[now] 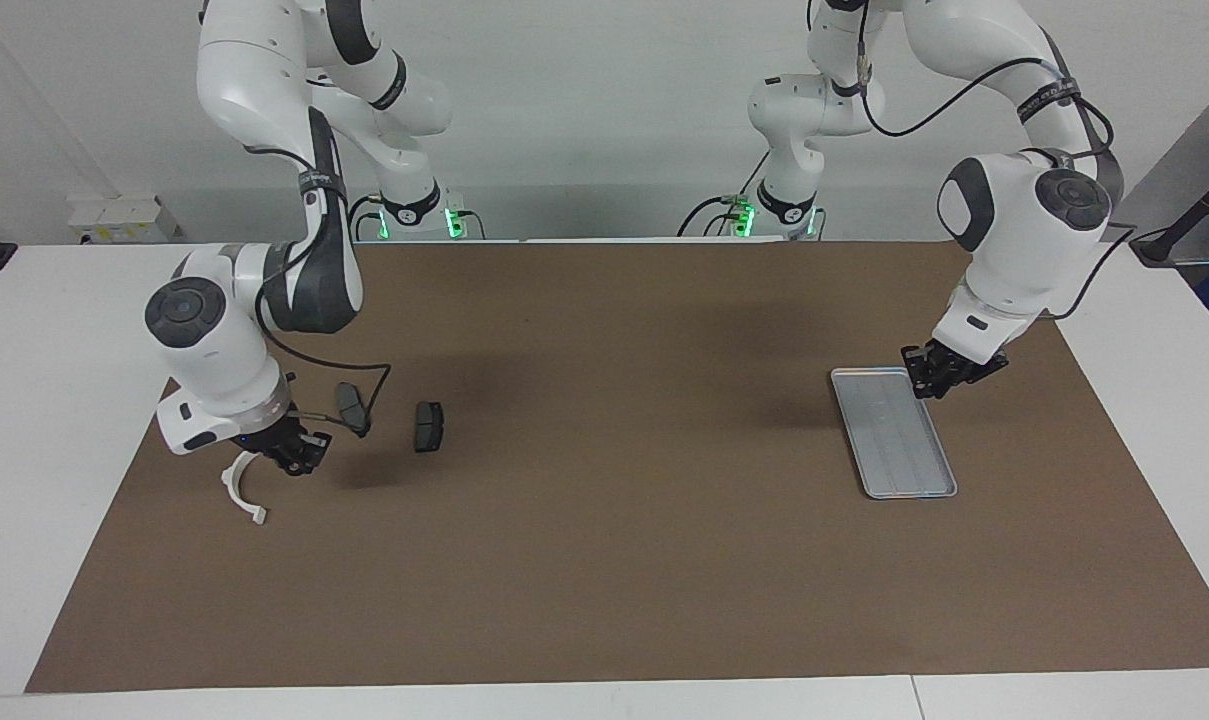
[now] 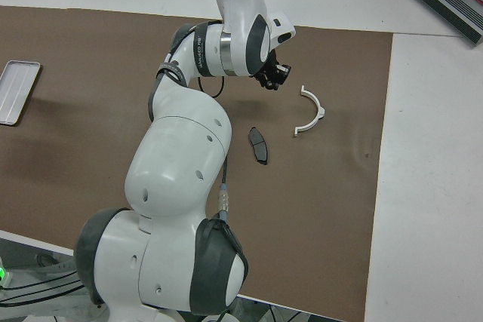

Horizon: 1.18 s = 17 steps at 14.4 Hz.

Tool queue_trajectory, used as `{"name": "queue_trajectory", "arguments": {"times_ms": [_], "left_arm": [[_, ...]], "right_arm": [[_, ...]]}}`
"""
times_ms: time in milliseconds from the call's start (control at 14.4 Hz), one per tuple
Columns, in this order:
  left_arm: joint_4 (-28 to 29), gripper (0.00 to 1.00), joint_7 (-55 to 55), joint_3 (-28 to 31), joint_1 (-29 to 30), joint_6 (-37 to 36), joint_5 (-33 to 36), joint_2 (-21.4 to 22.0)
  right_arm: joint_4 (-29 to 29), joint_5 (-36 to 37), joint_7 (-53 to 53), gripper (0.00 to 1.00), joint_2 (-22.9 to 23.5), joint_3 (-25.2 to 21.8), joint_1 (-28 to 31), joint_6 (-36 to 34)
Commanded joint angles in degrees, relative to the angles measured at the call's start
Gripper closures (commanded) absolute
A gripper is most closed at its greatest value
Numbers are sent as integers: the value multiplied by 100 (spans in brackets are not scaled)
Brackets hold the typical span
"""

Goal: Pick bearing gear from pile to tray
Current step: 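Carry the bearing to the tray while the right gripper grasps another bearing, then lower the bearing into the tray while the right gripper carries another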

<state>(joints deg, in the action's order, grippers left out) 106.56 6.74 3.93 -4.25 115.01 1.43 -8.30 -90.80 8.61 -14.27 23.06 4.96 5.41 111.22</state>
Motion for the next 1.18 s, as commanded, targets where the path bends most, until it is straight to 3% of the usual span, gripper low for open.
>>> {"name": "queue_trajectory", "arguments": {"times_ms": [0,208,417,903,1112], "left_arm": [[733,100,337,-77,204,274,-64,417],[1103,100,337,-86,223,645,-73,496],[1454,100,346,-86,231,1066,-239,488],[1868,100,363,-86,179,1768,-398,225],[1974,100,363,-86,143,2122,-398,83]], "right_arm": [[238,80,21,100,-327,40,-346,-634],[238,1,-224,100,-775,40,-830,-1083],[229,-244,-1170,100,-1057,40,-1514,-1277],[150,-1045,-3746,100,-1137,49,-2939,-1103],[-226,-1098,-4346,100,-1102,49,-3405,-637]]}}
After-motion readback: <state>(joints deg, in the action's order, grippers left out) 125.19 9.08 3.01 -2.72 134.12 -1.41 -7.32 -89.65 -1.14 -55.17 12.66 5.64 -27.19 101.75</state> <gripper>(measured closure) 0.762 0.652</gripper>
